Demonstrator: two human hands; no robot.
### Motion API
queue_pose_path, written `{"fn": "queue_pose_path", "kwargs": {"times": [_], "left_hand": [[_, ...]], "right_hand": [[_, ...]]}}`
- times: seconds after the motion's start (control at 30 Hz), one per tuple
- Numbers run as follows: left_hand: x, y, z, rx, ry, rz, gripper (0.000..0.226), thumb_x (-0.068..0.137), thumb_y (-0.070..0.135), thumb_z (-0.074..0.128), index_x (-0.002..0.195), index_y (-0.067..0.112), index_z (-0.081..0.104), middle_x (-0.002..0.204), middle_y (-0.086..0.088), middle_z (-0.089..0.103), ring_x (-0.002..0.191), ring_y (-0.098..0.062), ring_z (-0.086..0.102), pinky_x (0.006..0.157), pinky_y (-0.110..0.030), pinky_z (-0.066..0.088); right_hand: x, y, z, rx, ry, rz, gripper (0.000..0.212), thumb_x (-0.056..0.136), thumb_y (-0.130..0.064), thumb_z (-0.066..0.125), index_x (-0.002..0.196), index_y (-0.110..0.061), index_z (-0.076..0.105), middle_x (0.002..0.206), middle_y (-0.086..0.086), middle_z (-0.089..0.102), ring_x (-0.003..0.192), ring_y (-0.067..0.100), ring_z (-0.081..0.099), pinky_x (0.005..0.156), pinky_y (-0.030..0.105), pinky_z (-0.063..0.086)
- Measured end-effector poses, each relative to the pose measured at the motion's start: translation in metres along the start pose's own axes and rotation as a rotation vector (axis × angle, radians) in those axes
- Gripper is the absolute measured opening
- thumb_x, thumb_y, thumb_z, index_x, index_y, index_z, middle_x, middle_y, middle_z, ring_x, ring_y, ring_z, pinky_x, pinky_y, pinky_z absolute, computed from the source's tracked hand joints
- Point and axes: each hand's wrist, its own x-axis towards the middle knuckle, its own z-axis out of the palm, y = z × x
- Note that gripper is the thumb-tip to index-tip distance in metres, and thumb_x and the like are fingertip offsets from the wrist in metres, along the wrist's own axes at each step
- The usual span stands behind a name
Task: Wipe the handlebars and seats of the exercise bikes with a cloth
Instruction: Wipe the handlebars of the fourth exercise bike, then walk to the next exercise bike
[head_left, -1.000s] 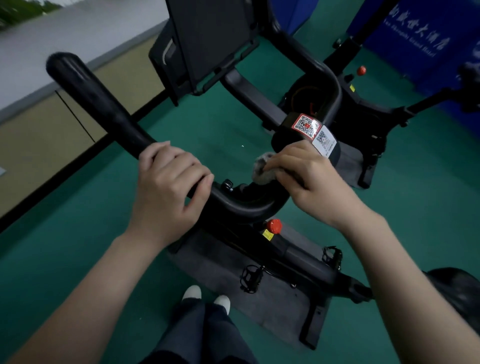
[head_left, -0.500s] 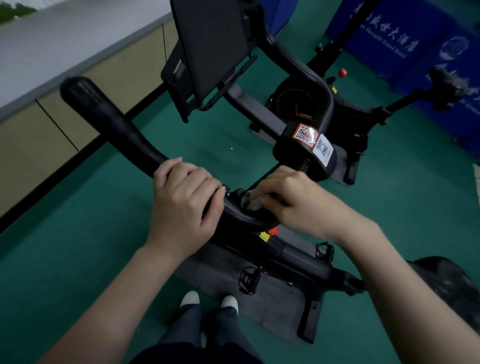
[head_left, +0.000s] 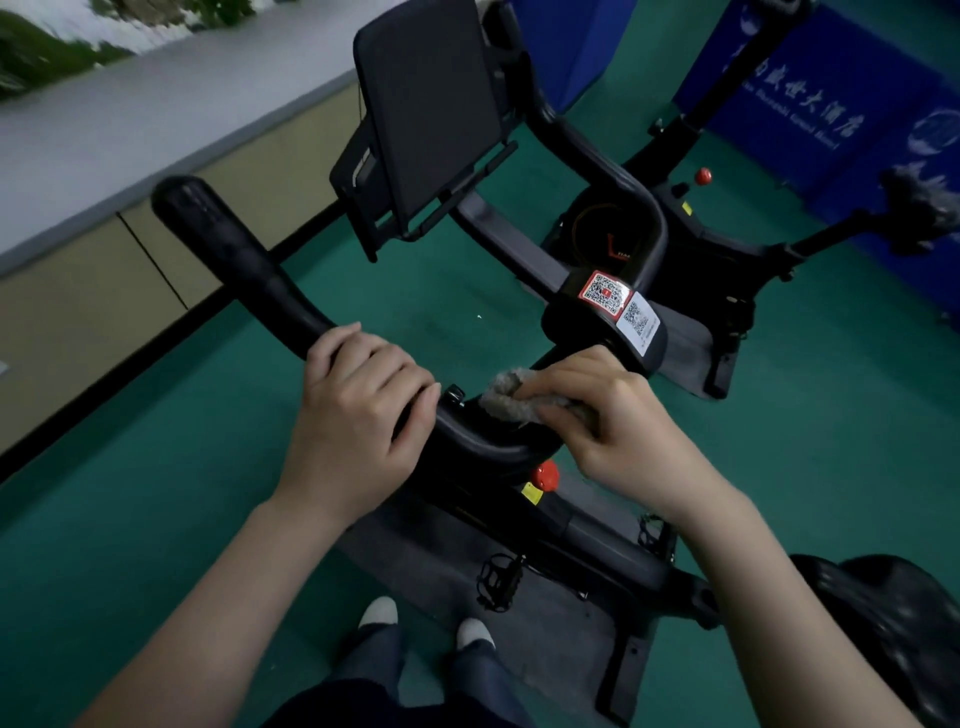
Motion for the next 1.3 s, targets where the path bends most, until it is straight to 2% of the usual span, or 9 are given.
{"fn": "queue_pose_path", "kwargs": {"times": [0.1, 0.27, 0.43, 0.63, 0.73, 0.9, 1.1, 1.17, 1.3], "left_hand": [[0.001, 0.007, -0.003, 0.004, -0.006, -0.03, 0.027, 0.094, 0.026, 0.046, 0.086, 0.014, 0.069, 0.084, 0.003, 0.067, 0.089, -0.019, 0.058, 0.106, -0.036, 0.027], [0.004, 0.026, -0.01, 0.017, -0.005, -0.123, 0.029, 0.095, 0.031, 0.045, 0.092, 0.014, 0.068, 0.089, 0.003, 0.066, 0.09, -0.017, 0.059, 0.109, -0.032, 0.023], [-0.009, 0.062, -0.014, 0.038, 0.042, -0.202, 0.029, 0.096, 0.03, 0.046, 0.094, 0.01, 0.068, 0.092, 0.0, 0.066, 0.093, -0.017, 0.054, 0.101, -0.032, 0.03], [-0.039, 0.102, -0.019, 0.08, 0.085, -0.36, 0.029, 0.096, 0.027, 0.045, 0.098, 0.008, 0.067, 0.097, -0.001, 0.063, 0.096, -0.018, 0.052, 0.093, -0.026, 0.03], [-0.057, 0.117, -0.023, 0.127, 0.078, -0.462, 0.031, 0.096, 0.029, 0.044, 0.099, 0.008, 0.066, 0.097, -0.001, 0.063, 0.095, -0.019, 0.053, 0.089, -0.028, 0.032], [-0.096, 0.13, -0.035, 0.212, -0.033, -0.647, 0.038, 0.094, 0.036, 0.038, 0.099, 0.01, 0.066, 0.096, 0.0, 0.065, 0.095, -0.022, 0.057, 0.088, -0.031, 0.033], [-0.153, 0.134, -0.057, 0.281, -0.123, -0.851, 0.046, 0.091, 0.041, 0.033, 0.104, 0.012, 0.066, 0.099, 0.0, 0.068, 0.097, -0.024, 0.06, 0.088, -0.037, 0.036], [-0.175, 0.135, -0.066, 0.296, -0.141, -0.928, 0.046, 0.091, 0.041, 0.033, 0.106, 0.012, 0.066, 0.101, 0.0, 0.068, 0.098, -0.024, 0.059, 0.089, -0.039, 0.037], [-0.232, 0.144, -0.084, 0.333, -0.159, -1.093, 0.041, 0.091, 0.039, 0.039, 0.108, 0.014, 0.066, 0.105, 0.001, 0.068, 0.104, -0.023, 0.058, 0.093, -0.039, 0.035]], "right_hand": [[-0.005, 0.018, 0.001, 0.012, 0.139, -0.012, 0.02, 0.089, -0.003, 0.063, 0.104, -0.011, 0.072, 0.101, -0.001, 0.067, 0.103, 0.022, 0.052, 0.091, 0.011, 0.036], [-0.012, 0.037, 0.011, 0.052, 0.378, -0.028, 0.021, 0.089, -0.002, 0.063, 0.107, -0.009, 0.071, 0.105, -0.001, 0.066, 0.103, 0.021, 0.052, 0.093, 0.008, 0.033], [-0.019, 0.05, 0.015, 0.084, 0.441, -0.037, 0.024, 0.09, -0.001, 0.061, 0.111, -0.01, 0.069, 0.107, 0.001, 0.065, 0.103, 0.016, 0.047, 0.092, 0.002, 0.026], [-0.026, 0.062, 0.002, 0.152, 0.409, -0.084, 0.025, 0.089, 0.001, 0.058, 0.109, -0.009, 0.069, 0.104, 0.003, 0.067, 0.101, 0.023, 0.051, 0.084, 0.006, 0.029], [-0.031, 0.055, -0.001, 0.239, 0.401, -0.178, 0.025, 0.089, 0.0, 0.06, 0.109, -0.01, 0.07, 0.102, -0.002, 0.066, 0.102, 0.02, 0.053, 0.088, 0.007, 0.034], [-0.033, 0.028, 0.008, 0.383, 0.262, -0.336, 0.025, 0.089, 0.0, 0.059, 0.109, -0.012, 0.069, 0.103, -0.004, 0.065, 0.103, 0.02, 0.055, 0.09, 0.024, 0.045], [-0.036, -0.009, 0.032, 0.478, 0.101, -0.451, 0.024, 0.09, -0.002, 0.06, 0.108, -0.014, 0.069, 0.1, -0.008, 0.065, 0.1, 0.016, 0.057, 0.086, 0.01, 0.04], [-0.038, -0.018, 0.042, 0.503, 0.023, -0.458, 0.024, 0.09, -0.005, 0.06, 0.108, -0.017, 0.07, 0.1, -0.009, 0.065, 0.101, 0.016, 0.058, 0.09, 0.018, 0.045], [-0.047, -0.041, 0.067, 0.616, -0.099, -0.428, 0.023, 0.091, -0.013, 0.058, 0.105, -0.027, 0.069, 0.1, 0.003, 0.071, 0.097, 0.032, 0.063, 0.086, 0.054, 0.05]]}}
